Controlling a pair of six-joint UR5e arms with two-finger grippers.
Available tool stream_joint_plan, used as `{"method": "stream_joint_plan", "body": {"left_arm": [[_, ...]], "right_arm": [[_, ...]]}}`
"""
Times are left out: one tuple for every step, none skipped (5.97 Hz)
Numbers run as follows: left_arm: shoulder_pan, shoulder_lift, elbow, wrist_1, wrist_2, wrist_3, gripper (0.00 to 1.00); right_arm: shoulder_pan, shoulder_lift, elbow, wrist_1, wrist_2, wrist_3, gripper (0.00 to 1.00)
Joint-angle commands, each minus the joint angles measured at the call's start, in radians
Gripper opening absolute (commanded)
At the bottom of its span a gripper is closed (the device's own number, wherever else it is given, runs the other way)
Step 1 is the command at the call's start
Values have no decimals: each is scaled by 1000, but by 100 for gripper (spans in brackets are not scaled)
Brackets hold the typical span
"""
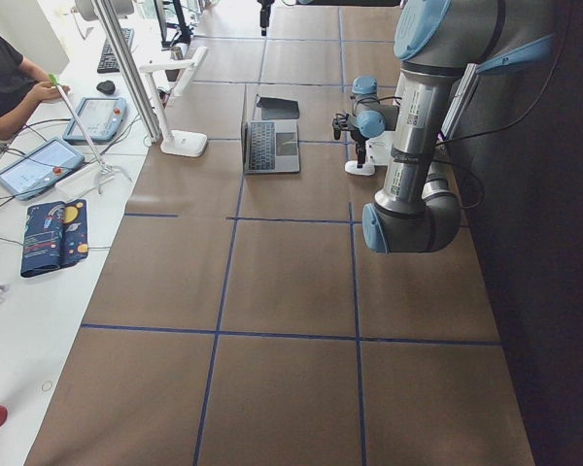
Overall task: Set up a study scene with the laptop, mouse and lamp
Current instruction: 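Raise the right gripper away while the left gripper reaches for the white mouse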
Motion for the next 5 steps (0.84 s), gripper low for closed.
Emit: {"method": "stream_joint_plan", "body": {"left_arm": [[4,-1,23,-1,2,3,100],[4,0,30,-1,2,1,100],[4,-1,36,-1,2,3,100],[4,-1,47,-1,2,3,100],[4,-1,47,-3,2,3,100]], "right_arm": [[0,-2,1,0,0,0,100],[-1,0,1,0,-2,0,100],[-1,1,-1,0,-6,0,100],[-3,0,-1,0,-11,0,100],[-4,0,-1,0,-13,0,100]]}}
